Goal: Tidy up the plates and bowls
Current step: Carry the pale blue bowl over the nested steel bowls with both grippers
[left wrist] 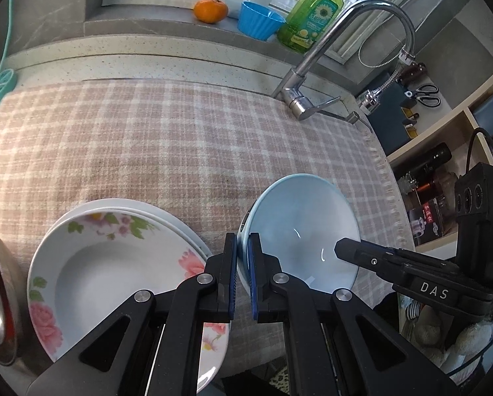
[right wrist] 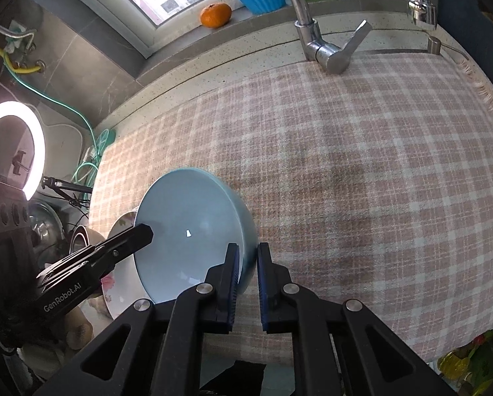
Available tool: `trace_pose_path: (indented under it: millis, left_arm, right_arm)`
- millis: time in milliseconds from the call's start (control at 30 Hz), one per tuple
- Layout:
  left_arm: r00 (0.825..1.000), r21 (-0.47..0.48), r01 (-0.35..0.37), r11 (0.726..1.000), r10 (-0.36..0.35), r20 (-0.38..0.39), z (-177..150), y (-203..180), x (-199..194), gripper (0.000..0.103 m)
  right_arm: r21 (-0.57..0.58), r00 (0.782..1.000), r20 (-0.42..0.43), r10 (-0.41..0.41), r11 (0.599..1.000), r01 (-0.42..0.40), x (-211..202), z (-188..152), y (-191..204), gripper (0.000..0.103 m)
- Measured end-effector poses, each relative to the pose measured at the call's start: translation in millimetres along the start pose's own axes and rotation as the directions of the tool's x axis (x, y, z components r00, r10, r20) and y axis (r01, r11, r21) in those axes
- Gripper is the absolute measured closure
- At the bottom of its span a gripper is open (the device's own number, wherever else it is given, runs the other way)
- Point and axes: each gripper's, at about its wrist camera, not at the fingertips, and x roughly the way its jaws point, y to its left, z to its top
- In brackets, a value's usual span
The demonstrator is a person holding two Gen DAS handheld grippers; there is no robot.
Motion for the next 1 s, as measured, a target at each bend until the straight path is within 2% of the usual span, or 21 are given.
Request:
trace_pose_path:
  millis: [533,1000]
  left_arm:
    - [0.989,-0.115,-0.039,0.993,0.055,0.137,-9,49,-66,0.098]
    - [0.961,-0.266,-0.093,0.960,0.156,0.230,-34,114,-128,0.098]
  right_arm:
    - [-0.142,0.998,-0.005,0.066,0.988,-0.066,-2,6,76,0.093]
    - [-0.294,0.989,-0.067,0.135,0.944,-0.149,21,1,170,0.093]
